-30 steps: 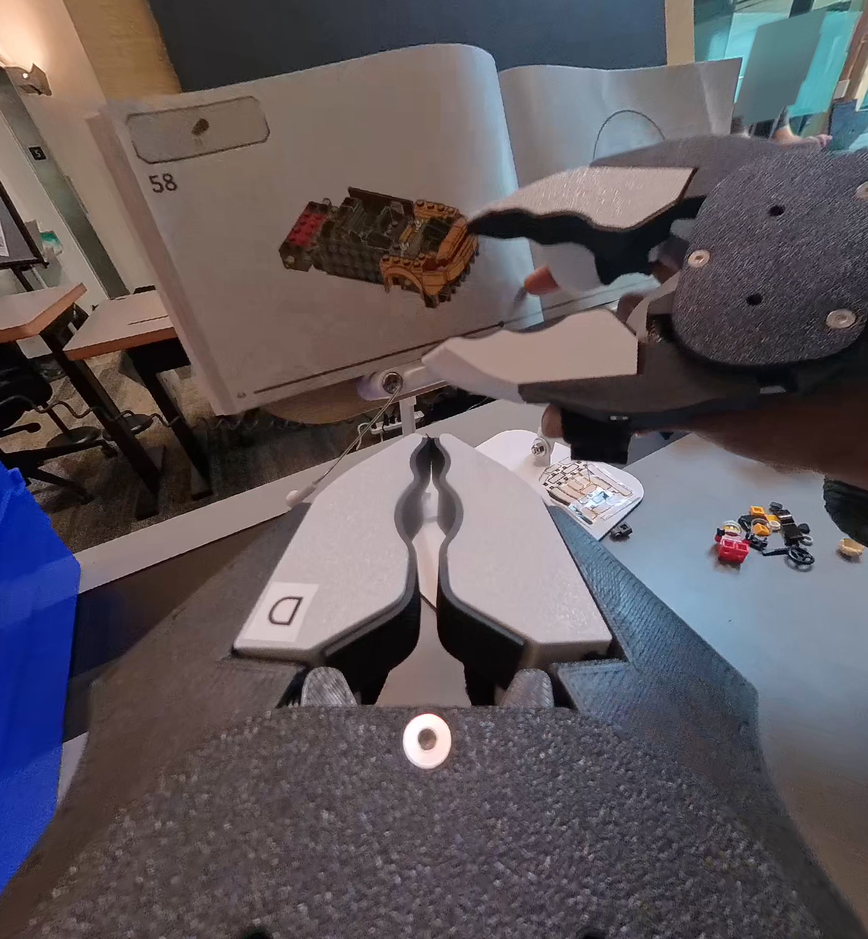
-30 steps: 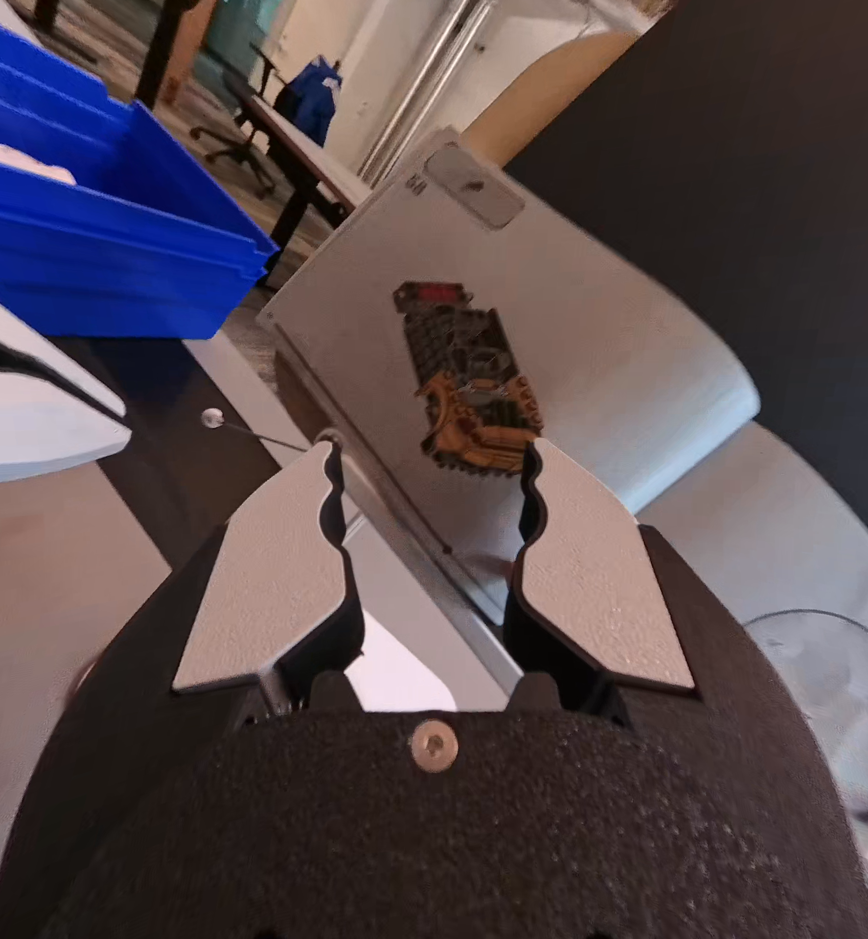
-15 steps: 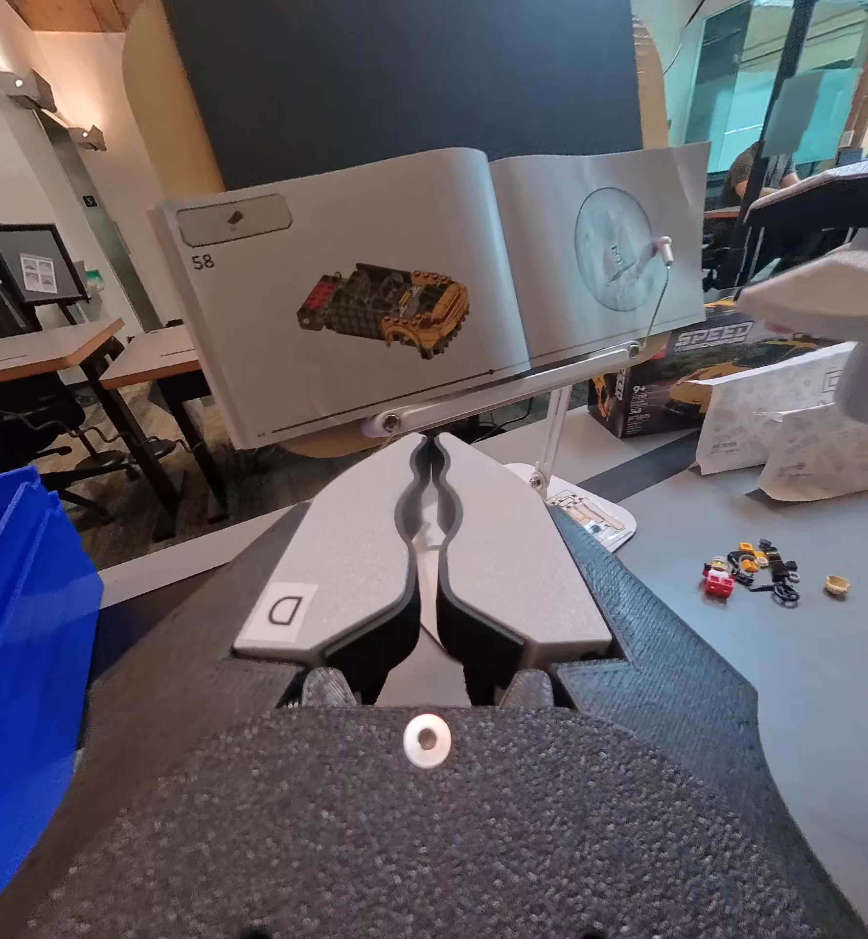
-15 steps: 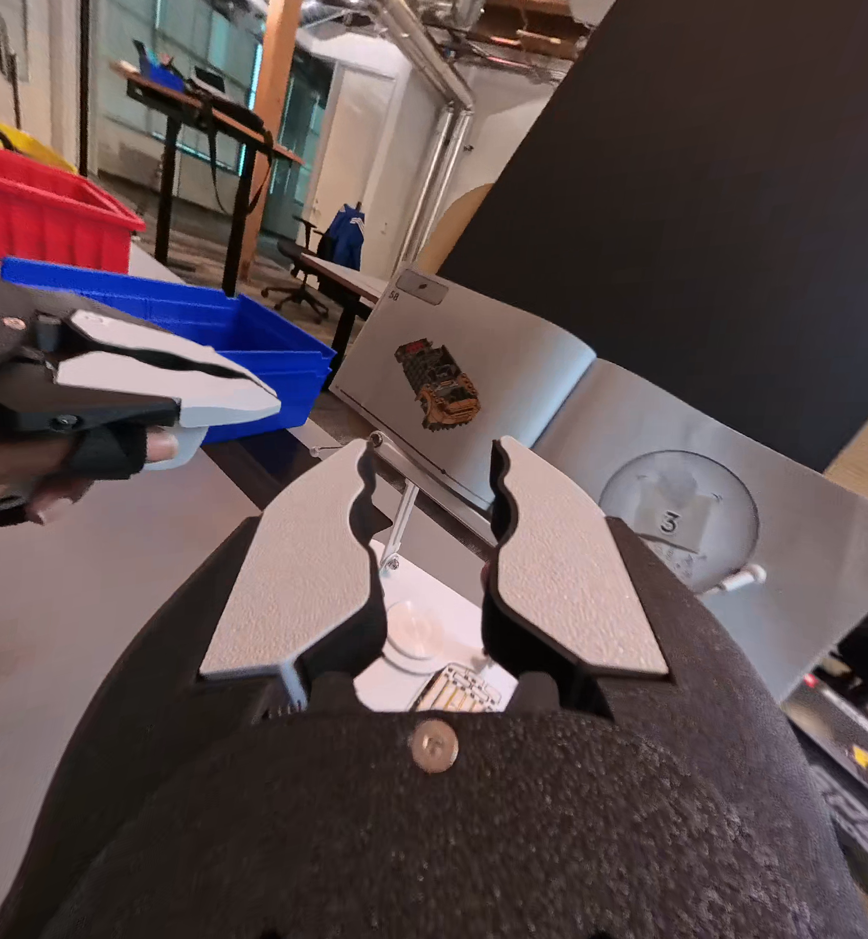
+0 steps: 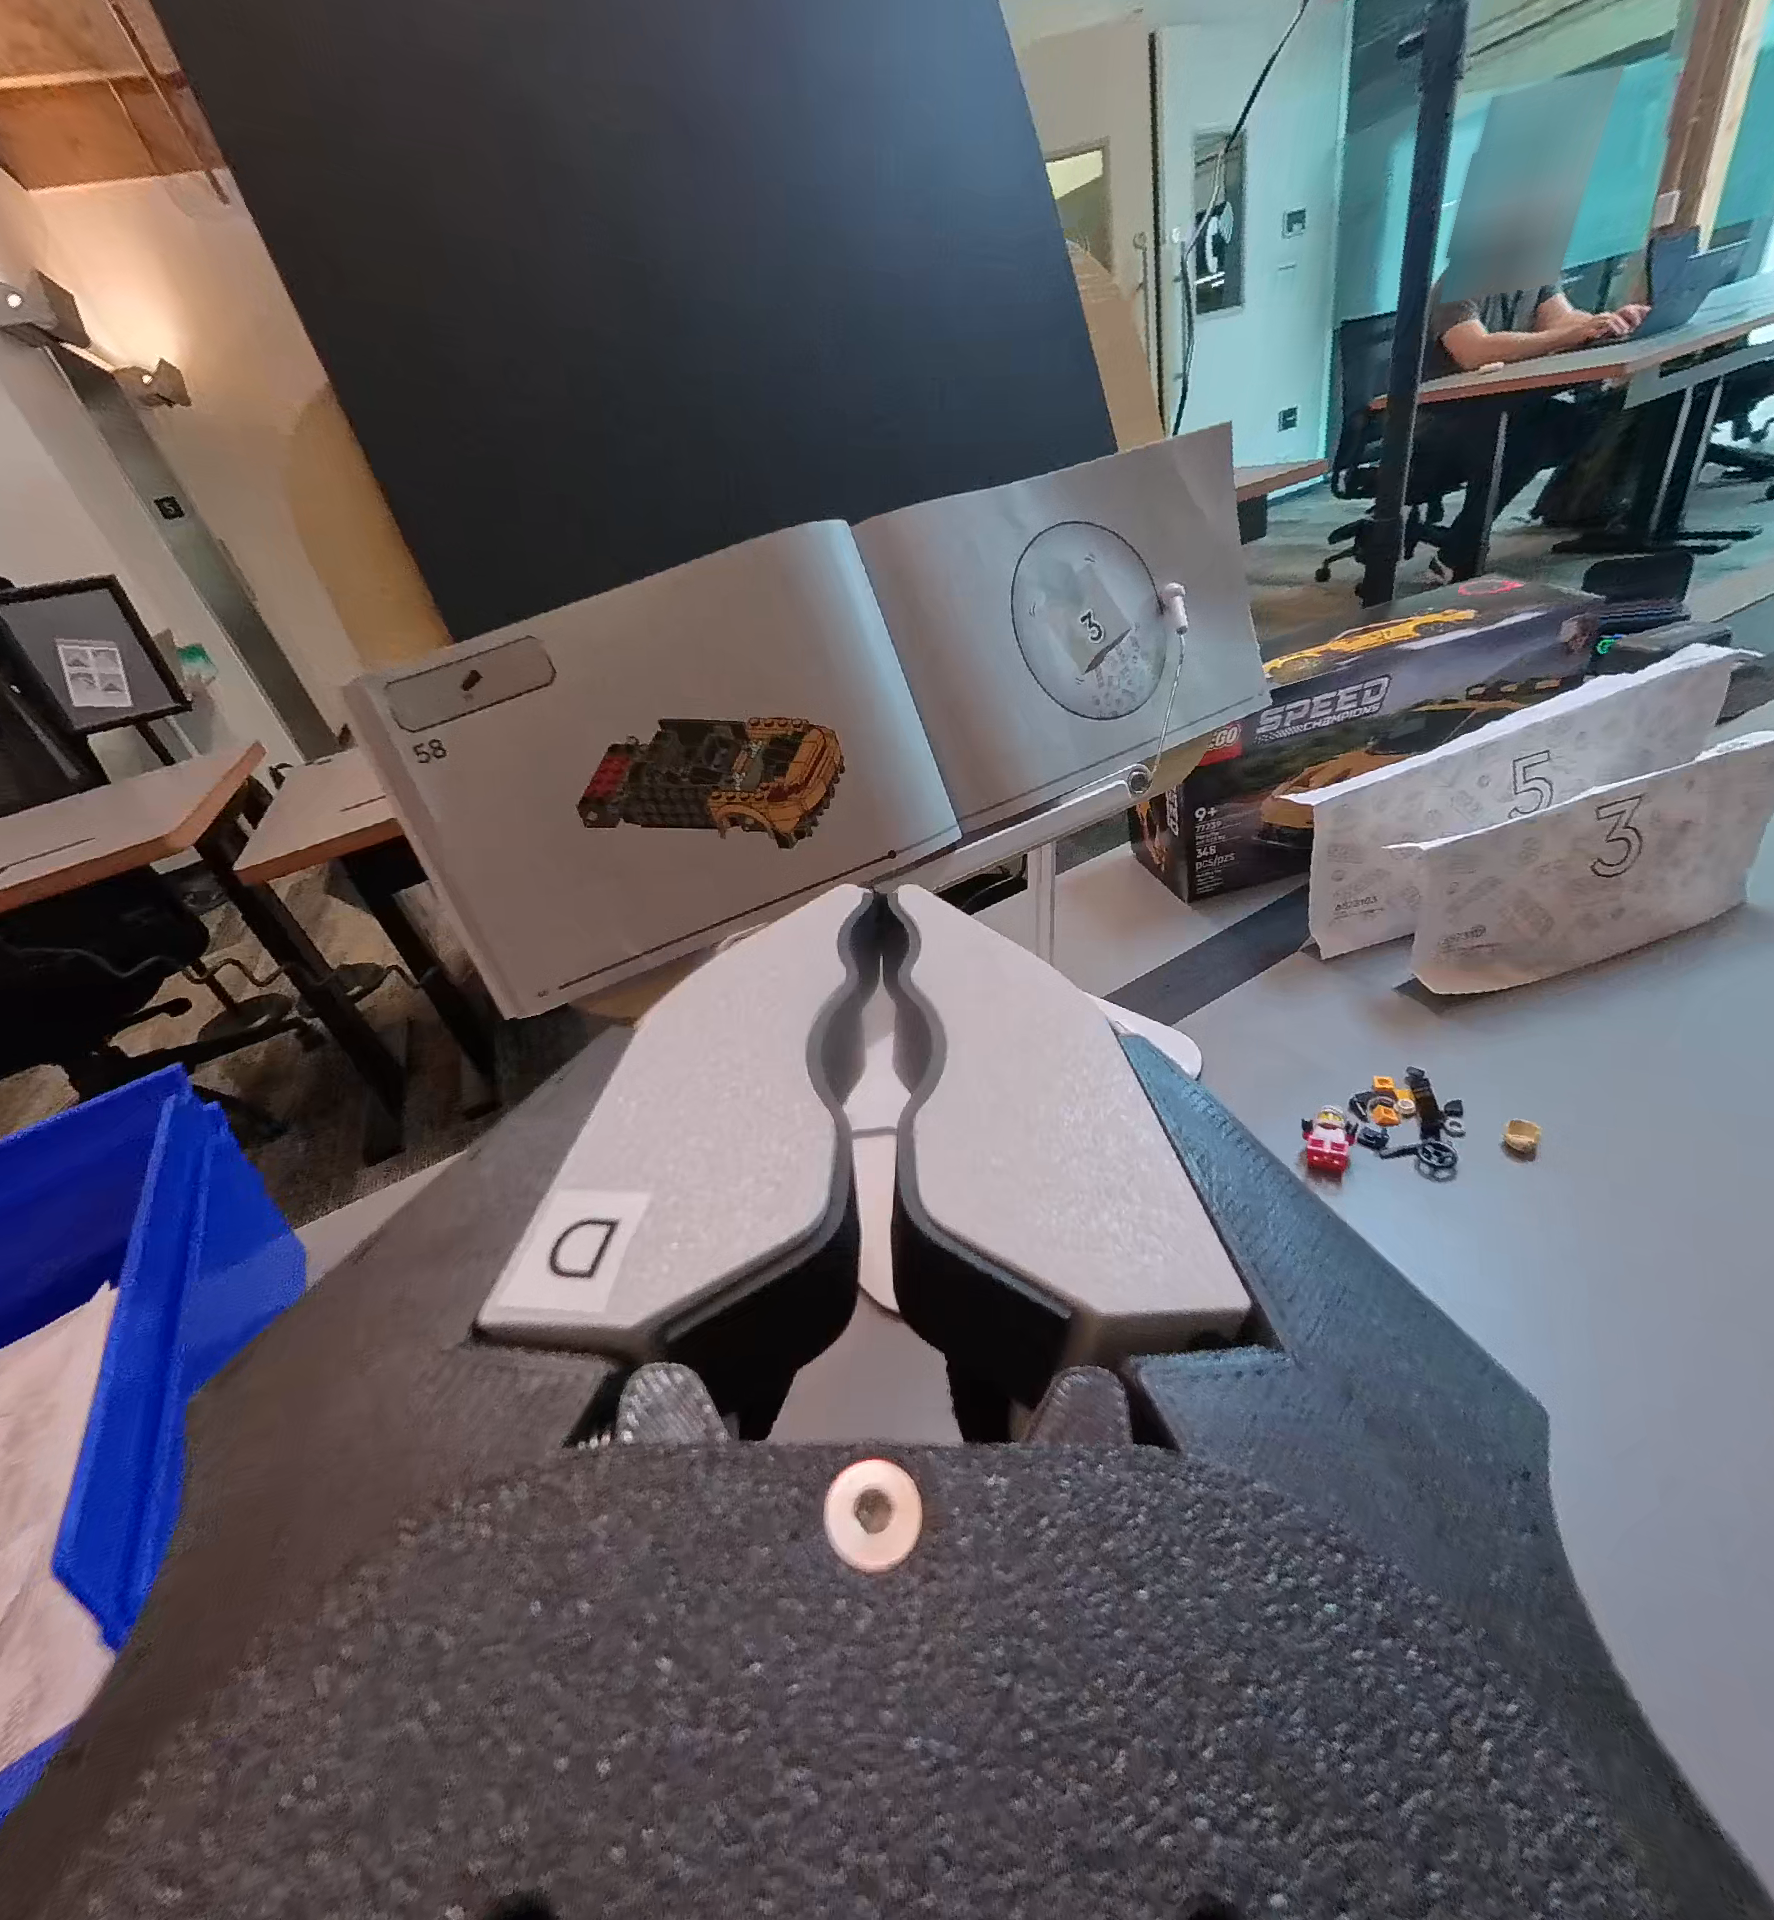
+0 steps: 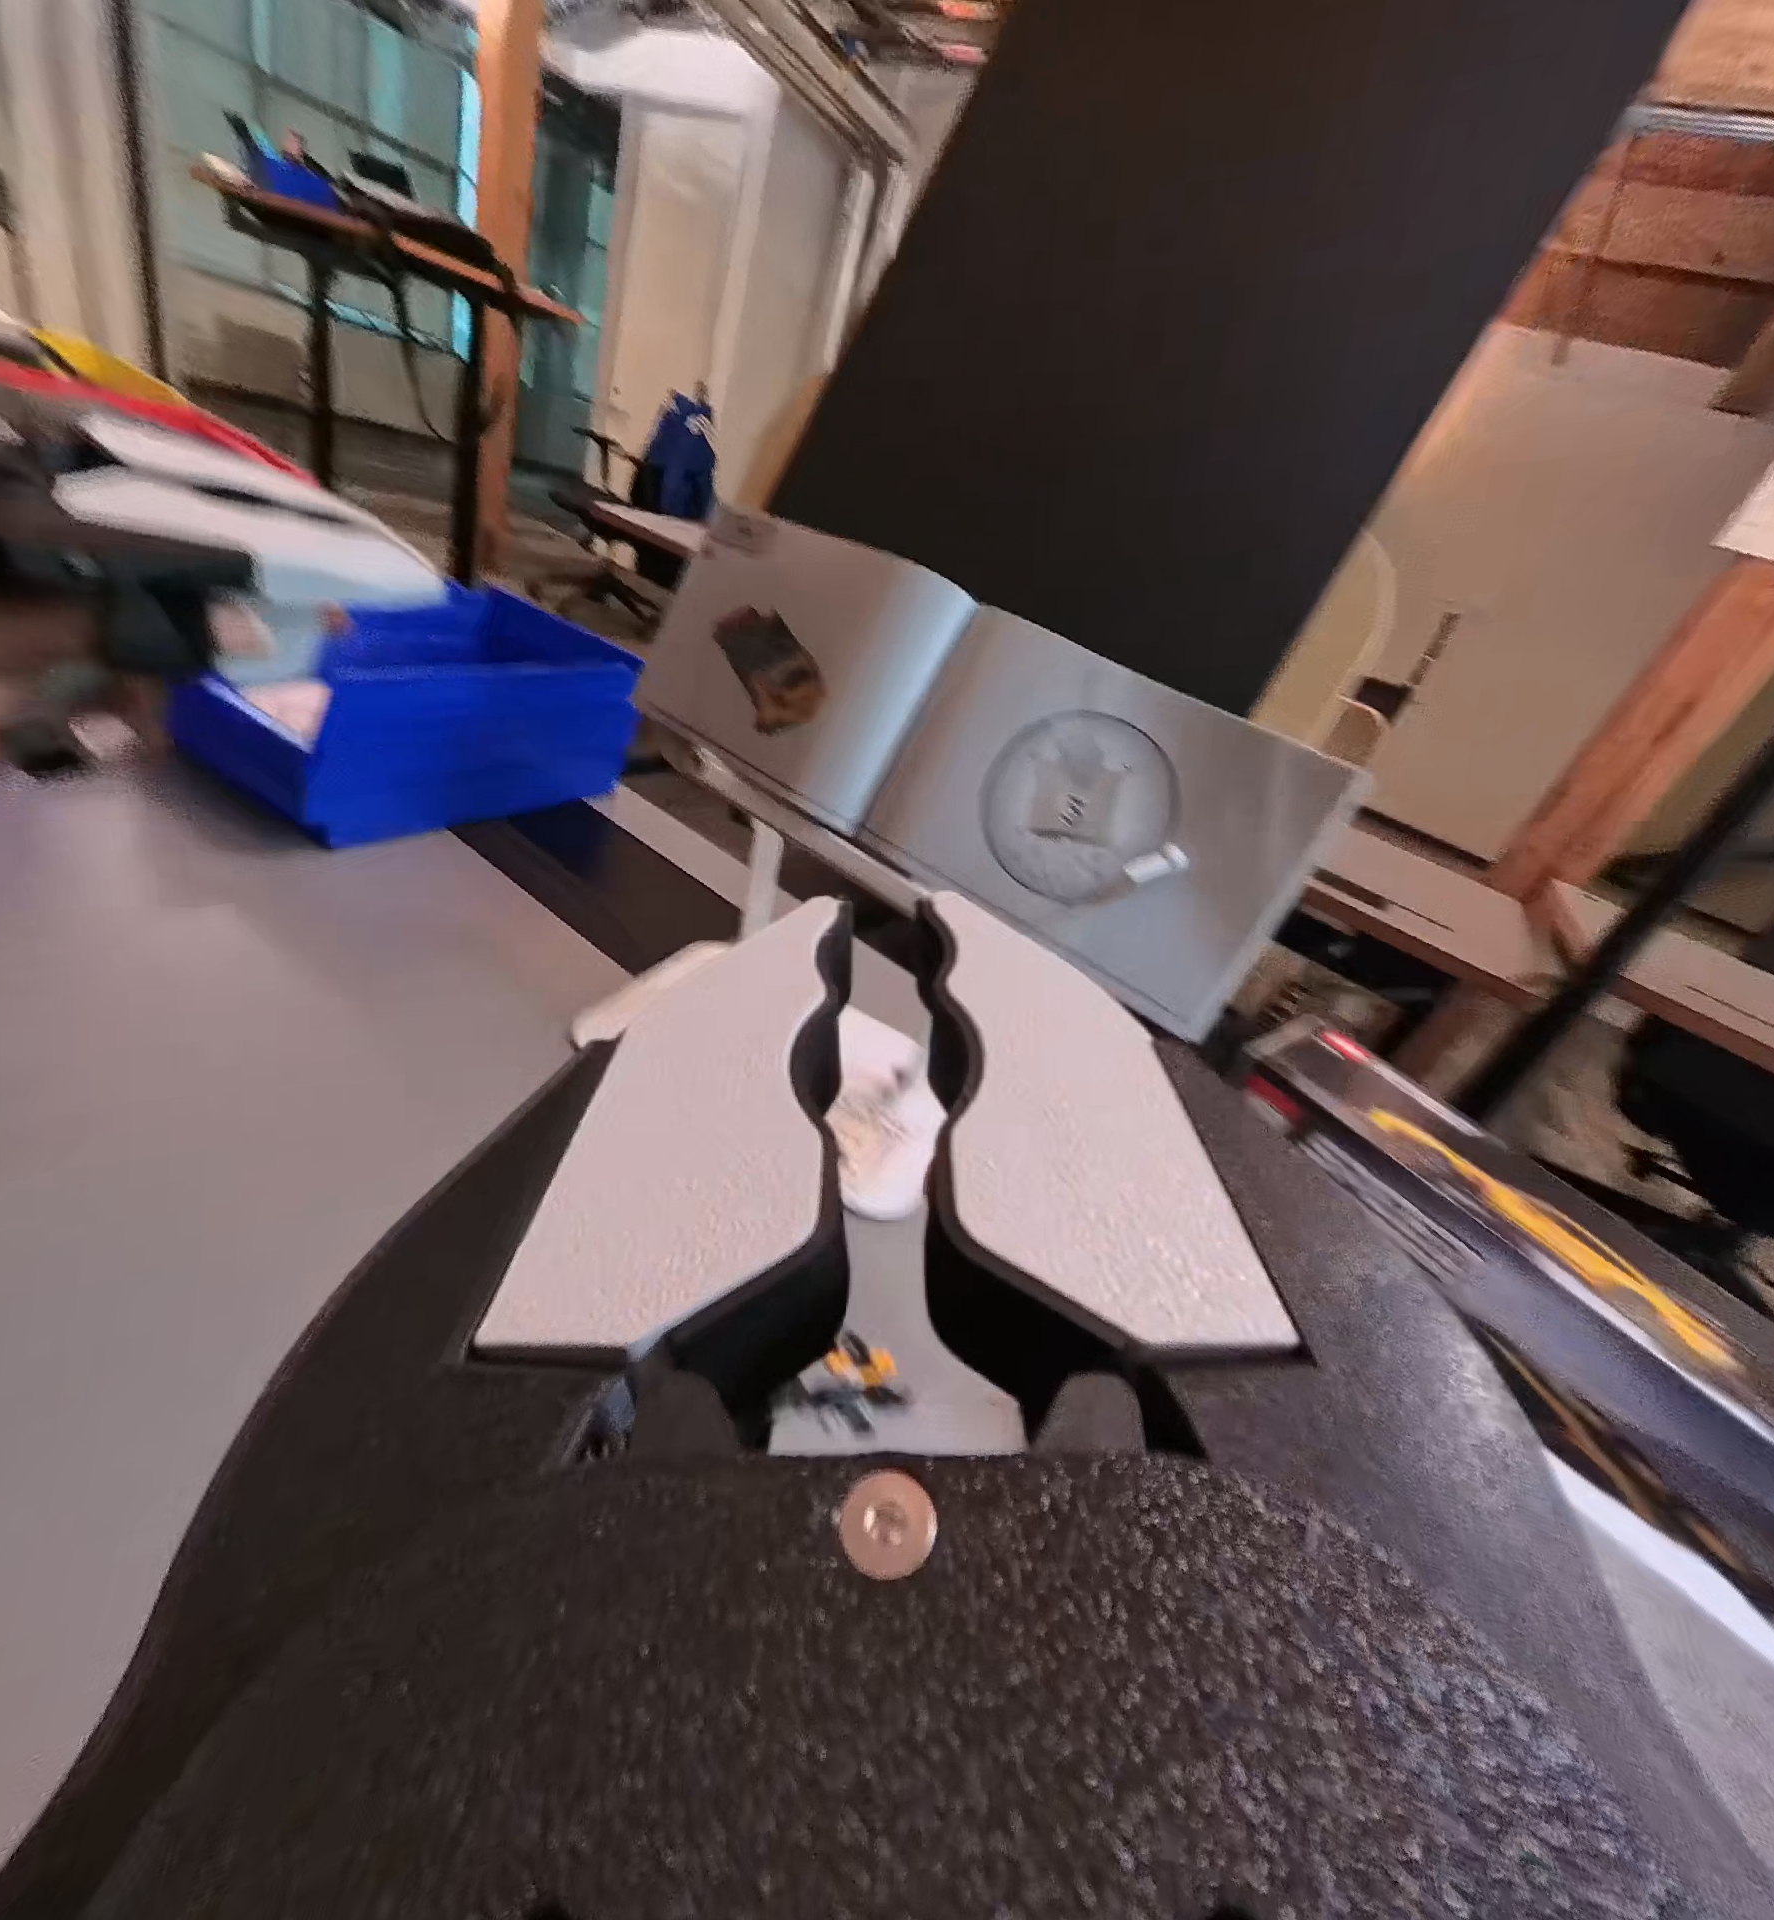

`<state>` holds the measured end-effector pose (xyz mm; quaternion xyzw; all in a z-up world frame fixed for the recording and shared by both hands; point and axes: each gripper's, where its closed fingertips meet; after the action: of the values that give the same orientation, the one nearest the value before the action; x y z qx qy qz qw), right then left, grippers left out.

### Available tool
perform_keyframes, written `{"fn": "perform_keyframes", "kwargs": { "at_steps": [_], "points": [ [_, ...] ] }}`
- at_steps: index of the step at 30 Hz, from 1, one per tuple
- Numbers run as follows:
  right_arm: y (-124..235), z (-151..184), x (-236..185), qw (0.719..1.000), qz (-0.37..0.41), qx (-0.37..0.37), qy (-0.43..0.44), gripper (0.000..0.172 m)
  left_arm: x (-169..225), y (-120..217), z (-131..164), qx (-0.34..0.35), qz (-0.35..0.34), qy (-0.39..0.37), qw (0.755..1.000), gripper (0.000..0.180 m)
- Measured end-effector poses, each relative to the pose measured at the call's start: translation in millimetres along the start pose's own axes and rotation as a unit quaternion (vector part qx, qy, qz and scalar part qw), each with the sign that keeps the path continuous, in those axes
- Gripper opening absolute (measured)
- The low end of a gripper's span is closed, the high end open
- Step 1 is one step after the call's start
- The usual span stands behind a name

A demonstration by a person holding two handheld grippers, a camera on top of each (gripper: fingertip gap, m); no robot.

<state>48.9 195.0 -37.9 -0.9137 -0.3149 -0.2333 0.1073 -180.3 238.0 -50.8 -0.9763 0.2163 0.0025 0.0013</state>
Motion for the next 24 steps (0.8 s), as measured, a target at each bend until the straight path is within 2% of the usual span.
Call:
{"fn": "perform_keyframes", "kwargs": {
  "at_steps": [3, 6, 10, 11, 12, 17, 20, 24],
  "points": [
    [39, 36, 16, 0.998, 0.029, -0.057, 0.025, 0.024, -1, 12, -2, -0.008, -0.010, -0.006, 1.000, 0.000],
    [76, 71, 27, 0.994, 0.050, -0.096, 0.005, 0.031, -10, 7, -1, -0.016, -0.030, -0.006, 0.999, 0.000],
    [113, 106, 44, 0.987, 0.105, -0.113, -0.041, 0.038, -21, -28, 10, -0.038, -0.038, 0.018, 0.998, 0.000],
    [120, 112, 47, 0.985, 0.120, -0.108, -0.053, 0.038, -24, -38, 12, -0.037, -0.044, 0.024, 0.998, 0.006],
    [125, 117, 51, 0.984, 0.133, -0.105, -0.063, 0.038, -25, -50, 14, -0.037, -0.041, 0.036, 0.998, 0.020],
    [140, 148, 64, 0.976, 0.160, -0.128, -0.073, 0.040, -28, -90, 25, -0.047, -0.041, 0.064, 0.996, 0.023],
    [146, 156, 68, 0.974, 0.160, -0.150, -0.055, 0.041, -21, -91, 26, -0.044, -0.031, 0.066, 0.996, 0.022],
    [156, 171, 70, 0.972, 0.124, -0.191, -0.050, 0.046, 2, -63, 21, -0.044, 0.008, 0.049, 0.998, 0.017]
  ]
}}
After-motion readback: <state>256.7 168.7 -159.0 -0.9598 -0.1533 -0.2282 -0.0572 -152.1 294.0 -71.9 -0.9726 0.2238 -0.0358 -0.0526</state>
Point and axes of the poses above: each gripper's, where its closed fingertips meet, y back along the fingers, z out of its underside, x = y × z across the jaws, and after that the axes turned 12 degrees about y, right-handed
